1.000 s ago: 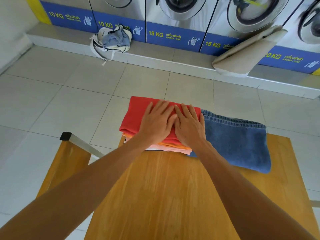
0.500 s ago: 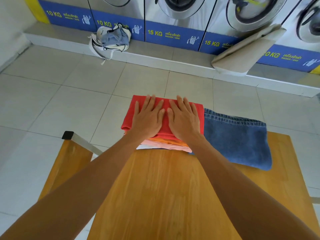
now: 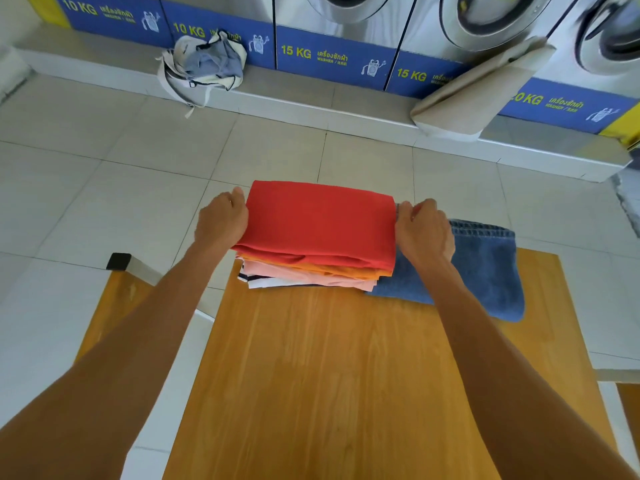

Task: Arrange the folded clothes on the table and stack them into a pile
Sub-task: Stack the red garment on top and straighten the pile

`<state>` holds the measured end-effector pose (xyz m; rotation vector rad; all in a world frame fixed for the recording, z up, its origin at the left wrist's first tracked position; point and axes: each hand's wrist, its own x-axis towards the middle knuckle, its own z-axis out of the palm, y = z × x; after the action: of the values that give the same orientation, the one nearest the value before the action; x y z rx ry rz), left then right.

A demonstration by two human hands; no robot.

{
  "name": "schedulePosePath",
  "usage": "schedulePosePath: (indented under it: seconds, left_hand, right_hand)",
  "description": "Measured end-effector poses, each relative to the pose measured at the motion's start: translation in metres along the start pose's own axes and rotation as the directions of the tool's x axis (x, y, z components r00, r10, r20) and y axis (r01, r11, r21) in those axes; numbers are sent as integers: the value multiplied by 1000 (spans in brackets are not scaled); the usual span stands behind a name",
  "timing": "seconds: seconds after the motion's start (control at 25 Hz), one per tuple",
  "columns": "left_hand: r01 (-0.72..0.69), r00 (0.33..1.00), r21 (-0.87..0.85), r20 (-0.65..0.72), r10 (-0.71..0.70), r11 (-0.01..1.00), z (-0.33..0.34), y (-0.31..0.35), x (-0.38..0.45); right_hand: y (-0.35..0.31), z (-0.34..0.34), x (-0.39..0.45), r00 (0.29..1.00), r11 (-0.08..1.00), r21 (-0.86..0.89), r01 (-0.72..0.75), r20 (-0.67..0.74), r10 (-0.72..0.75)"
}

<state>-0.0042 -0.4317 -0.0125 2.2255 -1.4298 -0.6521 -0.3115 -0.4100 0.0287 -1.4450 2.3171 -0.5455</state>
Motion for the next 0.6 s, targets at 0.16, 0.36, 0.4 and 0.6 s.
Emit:
schedulePosePath:
  seconds: [0.16, 0.36, 0.4, 0.6]
  left_hand:
    - [14, 1000, 13, 15, -14, 1000, -7, -4, -5]
    - [-41, 994, -28, 98, 43, 999, -1, -13, -18]
    - [-49, 995, -42, 85, 53, 998, -3, -17, -21]
    - [-39, 999, -125, 6, 40, 991, -12, -16, -33]
  right_hand:
    - [10, -11, -30, 978, 997, -6, -75, 196, 74]
    - [21, -1, -57, 971, 971, 236, -45, 240, -14]
    - [24, -1, -59, 978, 949, 309, -61, 211, -5]
    - [30, 2, -61, 994, 935, 351, -46, 114, 6]
